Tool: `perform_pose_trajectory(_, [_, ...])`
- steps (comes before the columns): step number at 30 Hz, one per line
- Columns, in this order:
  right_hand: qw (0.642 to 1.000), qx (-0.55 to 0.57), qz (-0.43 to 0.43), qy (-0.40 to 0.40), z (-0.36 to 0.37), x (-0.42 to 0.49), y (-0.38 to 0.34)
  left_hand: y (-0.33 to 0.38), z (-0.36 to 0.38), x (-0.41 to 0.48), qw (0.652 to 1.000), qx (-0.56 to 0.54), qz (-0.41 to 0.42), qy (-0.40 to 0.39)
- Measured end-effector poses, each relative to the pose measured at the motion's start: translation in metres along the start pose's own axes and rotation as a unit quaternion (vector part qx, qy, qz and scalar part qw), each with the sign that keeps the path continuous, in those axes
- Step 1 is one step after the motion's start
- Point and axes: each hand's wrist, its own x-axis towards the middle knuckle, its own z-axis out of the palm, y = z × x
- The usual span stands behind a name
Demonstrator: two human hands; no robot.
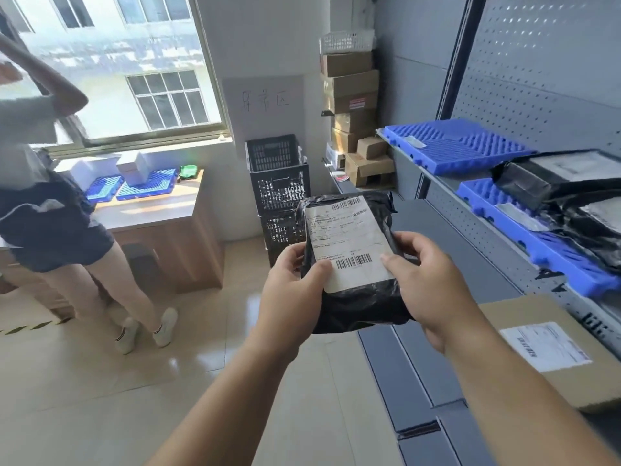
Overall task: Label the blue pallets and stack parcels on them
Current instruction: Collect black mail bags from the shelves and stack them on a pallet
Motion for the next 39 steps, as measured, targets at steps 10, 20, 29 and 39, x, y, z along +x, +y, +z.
perform_pose_trajectory(10, [0.99, -0.034, 0.002, 0.135, 0.009, 0.108, -0.018, 0.023, 0.04, 0.161, 0.991, 0.017, 0.013, -0.135])
perform_pose_trajectory(20, [0.966, -0.068, -0.007, 0.249, -0.077, 0.172, -0.022, 0.056, 0.168, 0.237, 0.962, 0.001, 0.017, -0.272])
perform_pose_trajectory(29, [0.94, -0.046, -0.002, 0.337, -0.154, 0.215, -0.02, 0.086, 0.278, 0.276, 0.932, 0.031, 0.075, -0.353])
perform_pose_trajectory(39, [0.876, -0.06, 0.053, 0.476, -0.202, 0.242, -0.013, 0.096, 0.382, 0.311, 0.861, 0.028, 0.083, -0.502])
